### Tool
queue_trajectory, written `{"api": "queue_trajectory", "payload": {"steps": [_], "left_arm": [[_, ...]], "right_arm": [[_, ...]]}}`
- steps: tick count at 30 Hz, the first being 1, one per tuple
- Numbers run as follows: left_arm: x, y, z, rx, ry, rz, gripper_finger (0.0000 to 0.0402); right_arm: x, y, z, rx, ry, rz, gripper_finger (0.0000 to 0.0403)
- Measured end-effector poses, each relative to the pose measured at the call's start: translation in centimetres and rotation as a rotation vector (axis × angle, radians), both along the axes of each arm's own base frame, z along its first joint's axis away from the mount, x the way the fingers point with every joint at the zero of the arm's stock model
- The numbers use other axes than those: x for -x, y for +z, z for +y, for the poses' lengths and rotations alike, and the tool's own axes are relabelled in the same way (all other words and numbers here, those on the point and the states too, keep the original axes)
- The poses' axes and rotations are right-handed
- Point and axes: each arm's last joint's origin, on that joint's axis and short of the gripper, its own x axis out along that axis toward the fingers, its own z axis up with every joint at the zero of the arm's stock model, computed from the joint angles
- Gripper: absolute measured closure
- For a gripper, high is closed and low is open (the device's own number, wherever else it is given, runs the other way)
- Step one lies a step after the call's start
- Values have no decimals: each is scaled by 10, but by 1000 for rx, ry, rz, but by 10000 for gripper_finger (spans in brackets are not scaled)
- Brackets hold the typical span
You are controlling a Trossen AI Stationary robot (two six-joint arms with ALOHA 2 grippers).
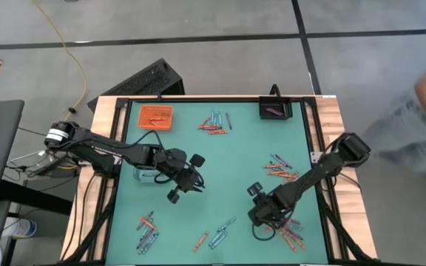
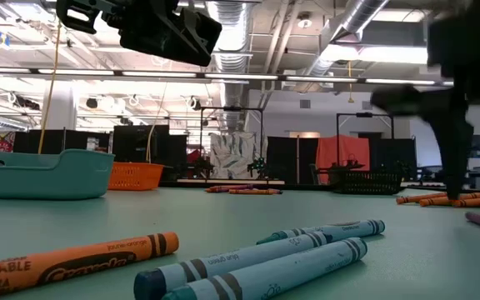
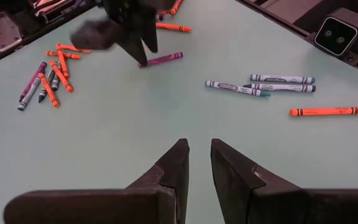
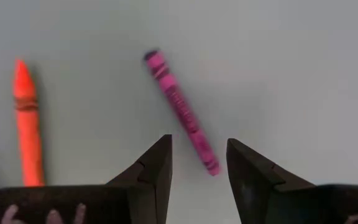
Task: Sort crayons
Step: Put the purple crayon into the black basket
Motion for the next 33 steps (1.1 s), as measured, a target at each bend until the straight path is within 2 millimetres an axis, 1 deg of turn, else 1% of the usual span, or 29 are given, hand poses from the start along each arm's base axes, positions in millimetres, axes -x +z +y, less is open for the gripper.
{"api": "queue_trajectory", "payload": {"steps": [1,4,7,10,16,22,25,28,33], "left_arm": [[0,0,0,0,0,1,344],[0,0,0,-1,-1,4,344],[0,0,0,-1,-1,3,344],[0,0,0,-5,-3,2,344],[0,0,0,-10,-5,0,344],[0,0,0,-10,-5,0,344],[0,-1,0,-7,-2,4,344],[1,-1,0,-7,-1,10,344],[1,-1,0,-7,-1,11,344]], "right_arm": [[-2,-5,1,7,20,24,255],[-9,-13,4,34,67,67,263],[-15,-18,8,73,99,114,283],[-20,-19,12,98,117,158,317],[-26,-12,14,97,119,164,391],[-27,-11,15,88,74,163,399],[-29,-7,16,91,38,168,400],[-34,1,18,109,14,145,401],[-47,23,17,142,-21,87,402]]}}
